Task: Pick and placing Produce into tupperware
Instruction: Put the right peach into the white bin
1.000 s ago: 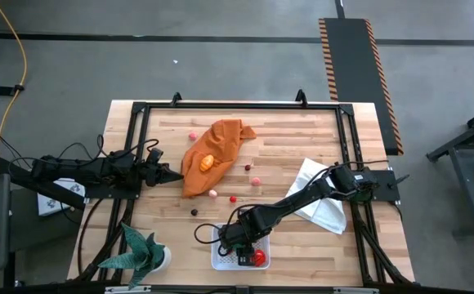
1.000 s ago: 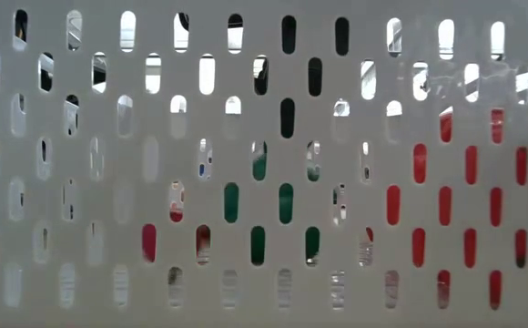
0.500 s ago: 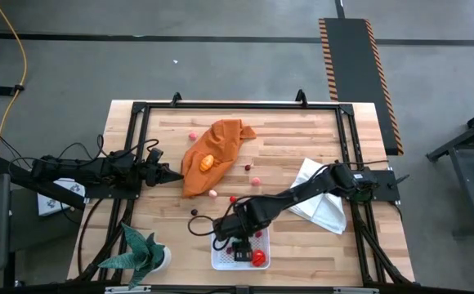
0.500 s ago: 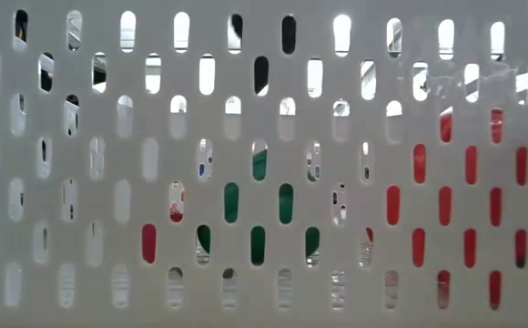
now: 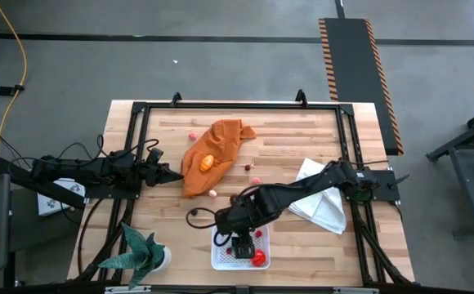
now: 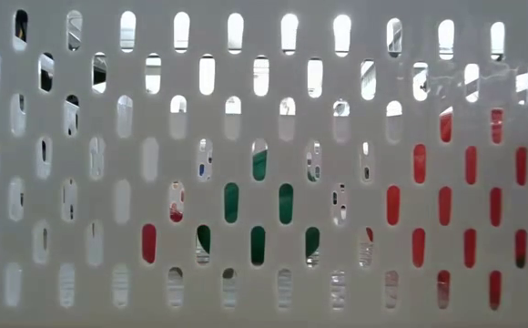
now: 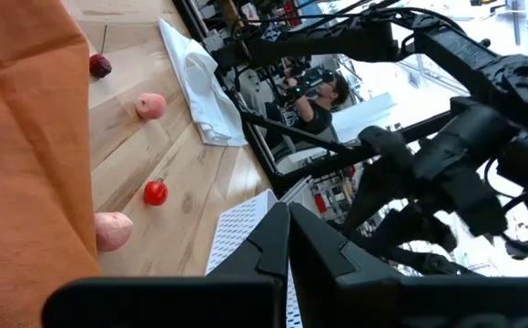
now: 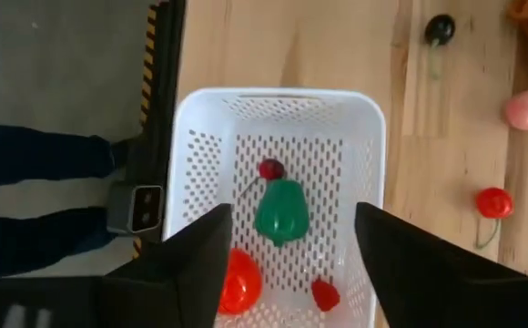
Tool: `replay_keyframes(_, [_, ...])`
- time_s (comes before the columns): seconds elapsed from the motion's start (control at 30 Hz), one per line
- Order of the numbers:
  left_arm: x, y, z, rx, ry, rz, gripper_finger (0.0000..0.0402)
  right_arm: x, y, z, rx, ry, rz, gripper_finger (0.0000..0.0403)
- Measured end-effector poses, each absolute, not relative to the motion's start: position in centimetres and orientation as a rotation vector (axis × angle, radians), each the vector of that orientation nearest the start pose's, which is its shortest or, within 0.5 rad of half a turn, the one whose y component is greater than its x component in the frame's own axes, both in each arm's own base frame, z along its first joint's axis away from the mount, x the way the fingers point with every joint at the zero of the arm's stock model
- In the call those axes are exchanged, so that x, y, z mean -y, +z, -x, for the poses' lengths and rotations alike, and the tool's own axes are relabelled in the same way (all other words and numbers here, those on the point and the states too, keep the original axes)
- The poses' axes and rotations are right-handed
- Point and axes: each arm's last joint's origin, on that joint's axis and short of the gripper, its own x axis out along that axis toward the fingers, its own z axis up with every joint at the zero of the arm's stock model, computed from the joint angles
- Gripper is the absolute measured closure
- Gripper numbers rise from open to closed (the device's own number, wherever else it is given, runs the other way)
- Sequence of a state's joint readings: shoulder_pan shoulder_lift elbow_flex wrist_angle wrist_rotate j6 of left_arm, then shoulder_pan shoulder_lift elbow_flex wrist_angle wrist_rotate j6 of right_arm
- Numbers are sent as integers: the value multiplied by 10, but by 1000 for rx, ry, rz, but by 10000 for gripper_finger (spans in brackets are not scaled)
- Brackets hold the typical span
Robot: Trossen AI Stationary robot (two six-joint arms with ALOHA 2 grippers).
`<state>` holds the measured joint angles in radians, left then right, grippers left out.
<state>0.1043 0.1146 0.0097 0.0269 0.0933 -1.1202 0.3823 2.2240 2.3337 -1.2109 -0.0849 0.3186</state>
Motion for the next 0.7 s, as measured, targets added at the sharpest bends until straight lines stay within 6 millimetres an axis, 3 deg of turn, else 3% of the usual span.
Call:
replay_keyframes(0.3, [-8, 160, -104, -63, 54, 1127, 401, -159, 334, -414, -1155, 216, -118, 260])
replay_keyframes(0.7, [-8, 160, -104, -63, 53, 1128, 401, -132, 340, -398, -1269, 61, -42, 269])
